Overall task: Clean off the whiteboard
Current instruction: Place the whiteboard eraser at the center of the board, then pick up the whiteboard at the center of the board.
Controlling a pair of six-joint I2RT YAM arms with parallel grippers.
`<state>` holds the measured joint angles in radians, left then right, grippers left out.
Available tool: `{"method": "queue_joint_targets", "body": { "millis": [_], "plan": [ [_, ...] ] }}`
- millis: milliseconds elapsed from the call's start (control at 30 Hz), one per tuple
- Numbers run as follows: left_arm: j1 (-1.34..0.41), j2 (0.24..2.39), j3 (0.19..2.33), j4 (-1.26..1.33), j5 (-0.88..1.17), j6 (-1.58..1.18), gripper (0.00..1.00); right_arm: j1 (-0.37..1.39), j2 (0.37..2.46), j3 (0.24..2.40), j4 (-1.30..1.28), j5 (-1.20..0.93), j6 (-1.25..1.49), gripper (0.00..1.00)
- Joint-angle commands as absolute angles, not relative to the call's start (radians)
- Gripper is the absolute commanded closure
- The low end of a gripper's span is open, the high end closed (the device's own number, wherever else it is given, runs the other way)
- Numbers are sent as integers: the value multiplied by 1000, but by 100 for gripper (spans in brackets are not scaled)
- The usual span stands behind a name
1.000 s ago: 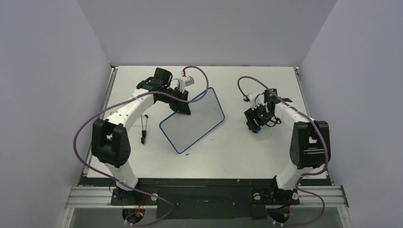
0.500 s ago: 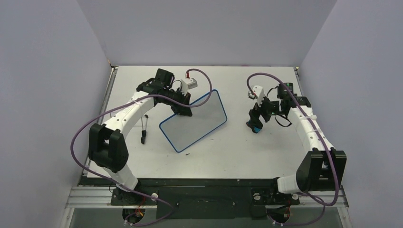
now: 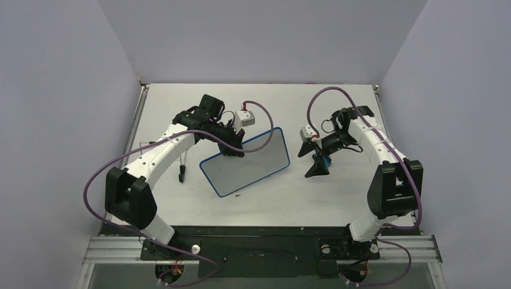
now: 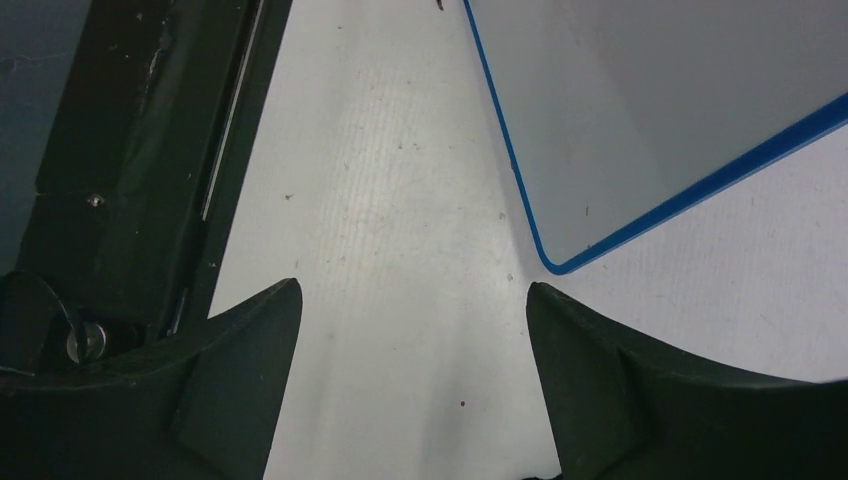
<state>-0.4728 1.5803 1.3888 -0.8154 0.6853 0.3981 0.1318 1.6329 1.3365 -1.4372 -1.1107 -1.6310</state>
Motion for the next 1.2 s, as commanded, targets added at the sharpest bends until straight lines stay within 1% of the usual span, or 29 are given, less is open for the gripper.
{"method": "queue_joint_targets", "body": {
  "millis": [0,67,100,133,167,200,267,333,400,567,700,900,1067,1167],
  "plan": [
    [-496,1525,1393,-803,710,442,100,138,1624,1424,-1567,-1130,-1711,22],
    [-502,1521,1390,-808,707,445,100,147,1636,1463,-1549,-1092,-1654,16],
    [-507,1519,1389,-809,703,447,100,149,1637,1487,-1522,-1077,-1607,16],
    [-508,1516,1387,-810,701,447,100,156,1628,1494,-1415,-1032,-1452,15],
    [-510,1514,1387,-810,700,448,100,160,1616,1489,-1349,-1003,-1366,15],
    [-510,1511,1387,-811,701,448,100,167,1577,1476,-1186,-930,-1174,14],
    [-511,1504,1383,-810,700,448,100,169,1514,1431,-1016,-865,-999,11],
    [-511,1497,1380,-807,707,448,100,160,1490,1423,-990,-903,-977,9],
    [-511,1492,1379,-806,719,449,100,173,1498,1419,-996,-944,-980,8],
    [-516,1483,1379,-816,738,460,100,286,1541,1344,-997,-1037,-1117,9],
    [-521,1468,1365,-817,750,473,100,337,1596,1362,-991,-1068,-1142,18],
    [-523,1449,1357,-822,770,498,100,351,1631,1363,-991,-1099,-1139,39],
    [-523,1445,1356,-821,784,510,100,371,1627,1339,-994,-1128,-1132,52],
    [-523,1437,1350,-817,789,514,100,379,1621,1327,-997,-1144,-1123,62]
  ]
}}
